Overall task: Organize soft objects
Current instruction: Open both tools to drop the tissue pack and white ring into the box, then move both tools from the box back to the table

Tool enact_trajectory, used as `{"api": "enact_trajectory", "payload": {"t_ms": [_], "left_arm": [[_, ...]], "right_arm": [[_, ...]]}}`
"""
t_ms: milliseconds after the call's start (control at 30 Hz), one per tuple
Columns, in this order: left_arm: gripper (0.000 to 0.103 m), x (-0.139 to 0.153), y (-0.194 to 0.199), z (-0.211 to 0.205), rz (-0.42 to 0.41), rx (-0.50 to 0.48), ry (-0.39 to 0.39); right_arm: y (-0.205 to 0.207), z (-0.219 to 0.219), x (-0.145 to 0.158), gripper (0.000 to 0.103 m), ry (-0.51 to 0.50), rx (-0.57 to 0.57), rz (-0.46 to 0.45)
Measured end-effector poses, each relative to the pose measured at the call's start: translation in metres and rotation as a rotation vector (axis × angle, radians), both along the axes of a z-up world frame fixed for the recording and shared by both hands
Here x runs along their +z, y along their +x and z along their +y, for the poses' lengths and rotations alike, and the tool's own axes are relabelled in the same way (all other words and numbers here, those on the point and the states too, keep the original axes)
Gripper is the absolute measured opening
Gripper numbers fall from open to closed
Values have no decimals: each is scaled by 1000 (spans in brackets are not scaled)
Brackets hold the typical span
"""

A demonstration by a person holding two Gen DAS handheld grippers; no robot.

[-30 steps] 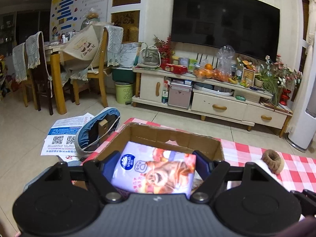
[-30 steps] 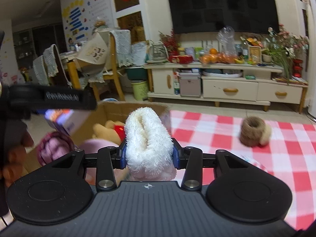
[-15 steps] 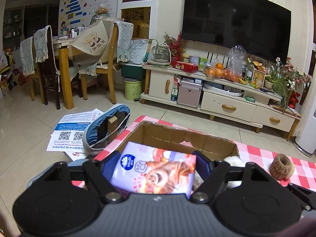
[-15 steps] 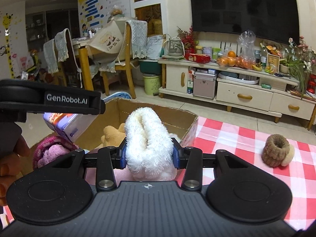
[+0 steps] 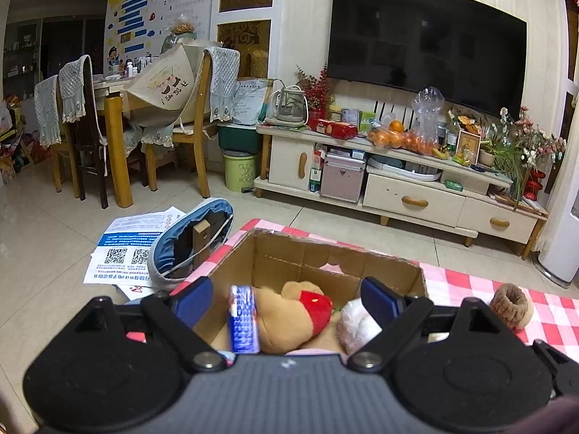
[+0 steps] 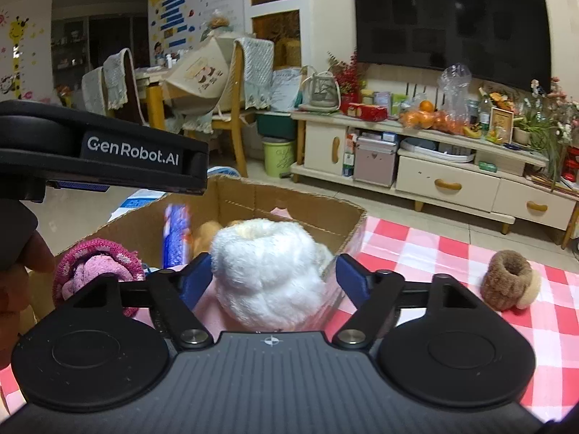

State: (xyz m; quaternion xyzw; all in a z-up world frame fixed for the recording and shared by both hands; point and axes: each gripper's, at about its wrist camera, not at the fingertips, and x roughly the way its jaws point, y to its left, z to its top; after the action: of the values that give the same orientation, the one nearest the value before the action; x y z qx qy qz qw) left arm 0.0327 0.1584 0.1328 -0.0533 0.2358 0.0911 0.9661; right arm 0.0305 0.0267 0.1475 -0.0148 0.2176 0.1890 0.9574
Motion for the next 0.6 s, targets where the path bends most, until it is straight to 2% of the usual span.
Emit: {"api": "enact_trajectory", "payload": {"t_ms": [67, 100, 600], "left_arm": [[97, 1, -1, -2, -6, -2, 5], [97, 1, -2, -3, -11, -1, 9], [97, 1, -5, -3, -17, 13, 10]], "right_arm": [[-3, -4, 1, 98, 9, -4, -3], [-5, -5, 1, 98, 10, -9, -8], [-21, -27, 1, 100, -19, -50, -47]]}}
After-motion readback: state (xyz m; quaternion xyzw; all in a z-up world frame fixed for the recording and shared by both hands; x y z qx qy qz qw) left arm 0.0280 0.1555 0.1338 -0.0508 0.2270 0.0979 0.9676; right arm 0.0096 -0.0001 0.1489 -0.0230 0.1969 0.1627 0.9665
